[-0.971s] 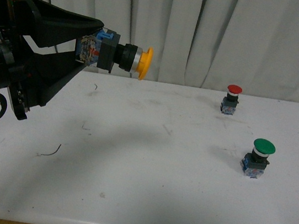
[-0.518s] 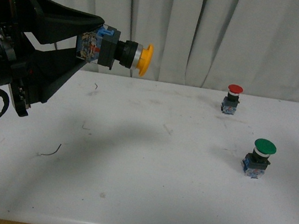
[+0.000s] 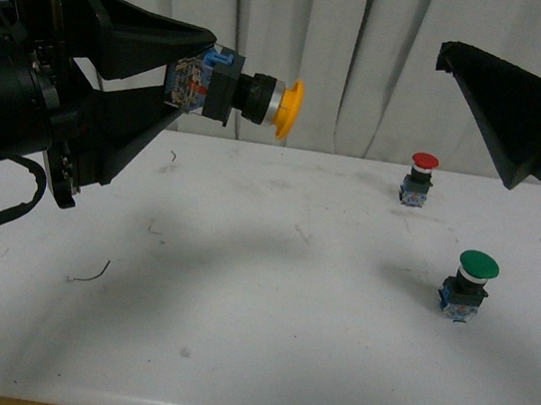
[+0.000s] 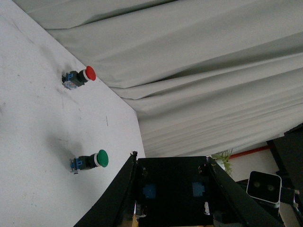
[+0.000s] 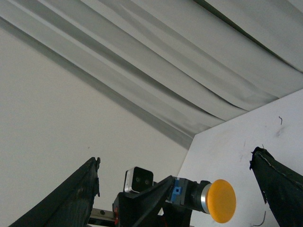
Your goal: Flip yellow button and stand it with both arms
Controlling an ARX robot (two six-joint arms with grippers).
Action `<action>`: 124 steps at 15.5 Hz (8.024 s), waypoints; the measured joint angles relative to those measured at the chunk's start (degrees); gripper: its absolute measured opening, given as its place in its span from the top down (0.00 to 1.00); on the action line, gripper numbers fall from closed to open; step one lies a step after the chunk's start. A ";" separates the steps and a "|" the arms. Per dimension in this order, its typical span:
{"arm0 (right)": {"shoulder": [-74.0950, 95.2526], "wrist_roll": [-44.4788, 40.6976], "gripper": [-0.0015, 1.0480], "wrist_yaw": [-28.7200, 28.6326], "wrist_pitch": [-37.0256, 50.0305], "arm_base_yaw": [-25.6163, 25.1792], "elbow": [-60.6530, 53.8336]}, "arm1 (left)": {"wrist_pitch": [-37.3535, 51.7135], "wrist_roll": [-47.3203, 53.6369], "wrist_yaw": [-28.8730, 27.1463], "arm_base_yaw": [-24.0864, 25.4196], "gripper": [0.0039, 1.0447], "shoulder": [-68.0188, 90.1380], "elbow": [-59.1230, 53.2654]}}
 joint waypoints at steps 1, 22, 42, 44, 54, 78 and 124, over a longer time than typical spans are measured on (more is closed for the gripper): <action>0.61 0.81 0.06 0.35 0.20 0.33 0.74 | 0.00 0.00 0.00 0.11 0.66 0.00 0.00; 21.70 12.00 0.06 3.87 0.28 13.00 14.01 | 0.02 -0.52 1.29 3.76 0.66 1.09 -1.20; 23.12 13.20 0.65 4.92 0.00 10.69 14.93 | 0.20 -2.93 2.58 5.60 0.15 1.38 -1.51; 23.12 13.22 0.65 4.94 0.02 10.60 14.97 | 0.15 -2.91 2.60 5.73 0.09 1.27 -1.60; 21.92 13.40 0.65 4.79 0.07 8.46 15.96 | -6.51 18.21 3.89 17.16 0.06 -28.33 -12.87; 20.09 13.07 0.65 4.22 0.09 6.99 16.04 | -73.42 69.24 -29.24 11.43 0.99 -99.30 -30.29; 42.45 -70.95 0.65 32.33 -72.02 -10.27 59.98 | -73.75 69.29 -29.22 11.43 0.06 -99.30 -30.53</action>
